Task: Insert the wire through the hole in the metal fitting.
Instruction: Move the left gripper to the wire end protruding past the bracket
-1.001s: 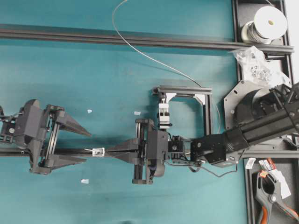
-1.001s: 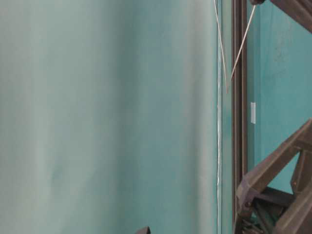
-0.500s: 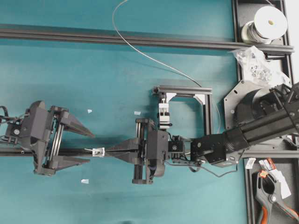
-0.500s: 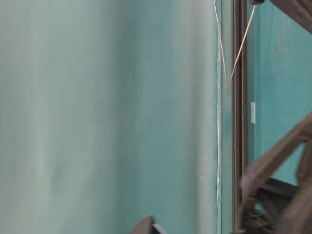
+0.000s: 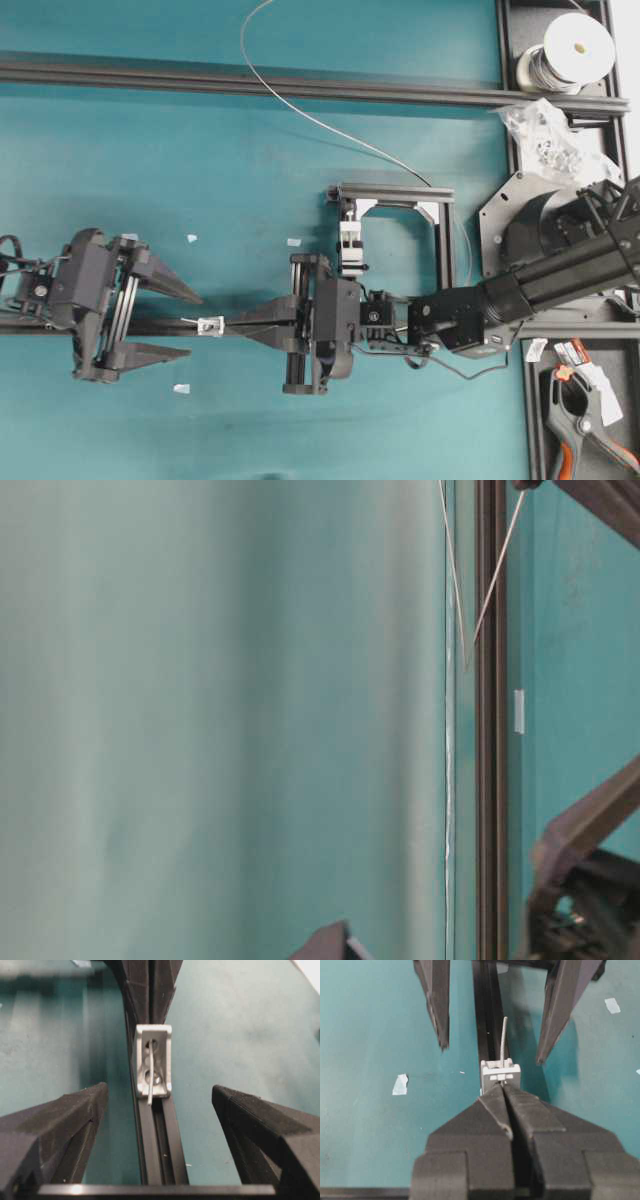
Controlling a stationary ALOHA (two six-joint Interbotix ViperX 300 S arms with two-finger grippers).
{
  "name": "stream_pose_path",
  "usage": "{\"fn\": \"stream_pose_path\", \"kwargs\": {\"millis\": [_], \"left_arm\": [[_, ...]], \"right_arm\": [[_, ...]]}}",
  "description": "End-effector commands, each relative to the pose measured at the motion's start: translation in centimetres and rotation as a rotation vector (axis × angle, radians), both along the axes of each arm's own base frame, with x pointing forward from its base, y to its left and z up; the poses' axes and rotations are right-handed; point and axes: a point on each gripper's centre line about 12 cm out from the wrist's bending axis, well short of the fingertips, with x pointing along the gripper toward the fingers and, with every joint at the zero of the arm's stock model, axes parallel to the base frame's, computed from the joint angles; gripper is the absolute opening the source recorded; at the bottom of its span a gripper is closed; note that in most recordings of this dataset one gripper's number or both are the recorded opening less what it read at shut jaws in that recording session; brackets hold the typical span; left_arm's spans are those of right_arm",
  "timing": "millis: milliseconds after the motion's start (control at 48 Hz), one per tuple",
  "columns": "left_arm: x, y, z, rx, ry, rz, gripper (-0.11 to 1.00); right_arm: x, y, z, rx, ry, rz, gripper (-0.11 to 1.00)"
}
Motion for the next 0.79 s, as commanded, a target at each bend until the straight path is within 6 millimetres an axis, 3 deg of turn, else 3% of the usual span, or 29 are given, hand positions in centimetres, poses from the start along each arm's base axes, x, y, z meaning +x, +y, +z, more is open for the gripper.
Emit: {"fn": "stream_pose_path", "kwargs": {"millis": [0,209,542,646,771], "left_arm": [[0.20,-0.14,2.06,-0.013,-0.057,-0.004,0.59],[0.70,-0.26,2.11,-0.020,-0.065,-0.002,0.53],[0.75,-0.34,1.93,-0.023,-0.056,-0.002,-0.01],[0.74,-0.34,1.88,-0.022,-0.052,-0.003,-0.09],[0.72,-0.34,1.80,-0.022,-0.041,-0.002,-0.11]], "right_arm": [[0.30,0.05,0.74,0.008,-0.029,-0.002,0.00],[0.30,0.05,0.74,0.009,-0.029,-0.003,0.00],[0.26,0.03,0.71,0.008,-0.027,-0.003,0.00],[0.26,0.03,0.72,0.010,-0.029,-0.004,0.00],[0.30,0.05,0.74,0.010,-0.029,-0.003,0.00]]}}
